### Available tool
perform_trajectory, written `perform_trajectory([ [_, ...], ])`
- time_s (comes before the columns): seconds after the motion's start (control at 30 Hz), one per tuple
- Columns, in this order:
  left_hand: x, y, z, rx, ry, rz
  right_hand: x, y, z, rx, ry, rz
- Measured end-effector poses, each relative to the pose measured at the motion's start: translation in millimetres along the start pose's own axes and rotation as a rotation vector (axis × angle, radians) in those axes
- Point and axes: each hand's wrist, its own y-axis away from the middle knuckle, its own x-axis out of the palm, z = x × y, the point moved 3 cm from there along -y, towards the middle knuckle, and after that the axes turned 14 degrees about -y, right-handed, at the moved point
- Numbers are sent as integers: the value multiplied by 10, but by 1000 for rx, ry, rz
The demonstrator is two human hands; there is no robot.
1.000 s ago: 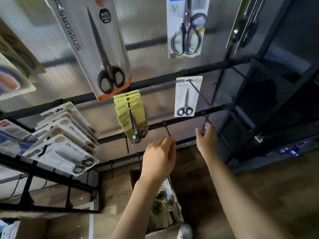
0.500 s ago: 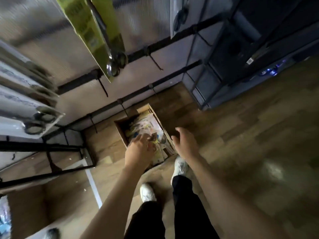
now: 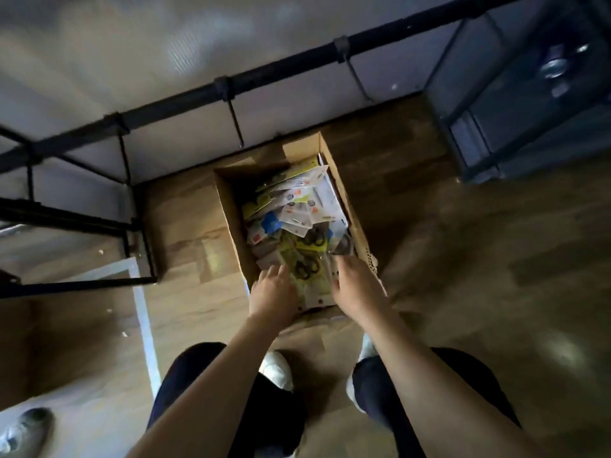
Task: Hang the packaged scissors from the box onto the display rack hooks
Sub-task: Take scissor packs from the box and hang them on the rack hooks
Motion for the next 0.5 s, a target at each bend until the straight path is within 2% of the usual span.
perform_trajectory([
  [0.2,681,-843,10,49,-41,-97,631,-647,-397,36,72,49],
  [0.37,1336,-1291,-147,114,-128,-45,1098,-867,-747,129,31,30],
  [0.43,1504,-1367,-204,41,-7,-112,1277,-888,-898,164,38,46],
  [0.5,1568,-1401,-180,-123,147,-150,1417,-903,-1016,208,16,45],
])
